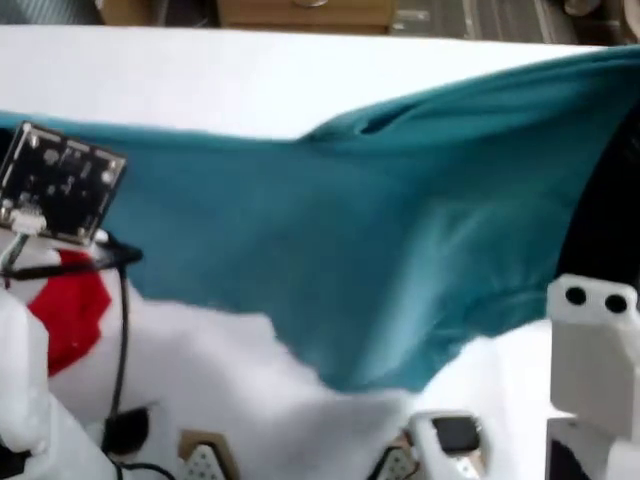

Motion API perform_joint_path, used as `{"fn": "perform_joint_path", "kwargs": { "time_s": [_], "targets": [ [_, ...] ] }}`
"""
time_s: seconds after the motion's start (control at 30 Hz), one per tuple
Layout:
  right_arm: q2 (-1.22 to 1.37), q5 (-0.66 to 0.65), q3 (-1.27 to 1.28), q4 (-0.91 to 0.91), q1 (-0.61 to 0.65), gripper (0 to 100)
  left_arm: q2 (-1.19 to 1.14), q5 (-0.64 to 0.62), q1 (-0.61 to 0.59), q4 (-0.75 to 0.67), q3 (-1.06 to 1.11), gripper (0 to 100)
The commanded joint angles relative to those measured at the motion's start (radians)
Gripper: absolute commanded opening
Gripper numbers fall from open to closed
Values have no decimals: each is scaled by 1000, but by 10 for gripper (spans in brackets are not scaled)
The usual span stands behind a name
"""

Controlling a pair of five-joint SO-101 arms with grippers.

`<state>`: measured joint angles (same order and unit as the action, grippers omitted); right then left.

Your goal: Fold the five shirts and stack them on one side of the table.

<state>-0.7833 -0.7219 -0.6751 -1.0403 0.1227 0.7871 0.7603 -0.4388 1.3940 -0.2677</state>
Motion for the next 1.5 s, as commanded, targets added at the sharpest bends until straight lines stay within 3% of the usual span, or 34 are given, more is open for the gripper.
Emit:
{"fn": "perform_joint_path", "kwargs": {
  "time_s": [0.0, 0.73, 1.23, 1.47],
  "targets": [
    [2, -9, 6, 24, -12, 20, -9, 37, 5, -46, 16, 21],
    [2, -347, 118, 148, -4, 21, -8, 77, 3, -98, 61, 21],
    [2, -508, 219, 186, -4, 21, -12, 135, 8, -184, 64, 21],
    [-5, -506, 265, 245, -4, 21, -6, 140, 6, -209, 88, 21]
  ]
}}
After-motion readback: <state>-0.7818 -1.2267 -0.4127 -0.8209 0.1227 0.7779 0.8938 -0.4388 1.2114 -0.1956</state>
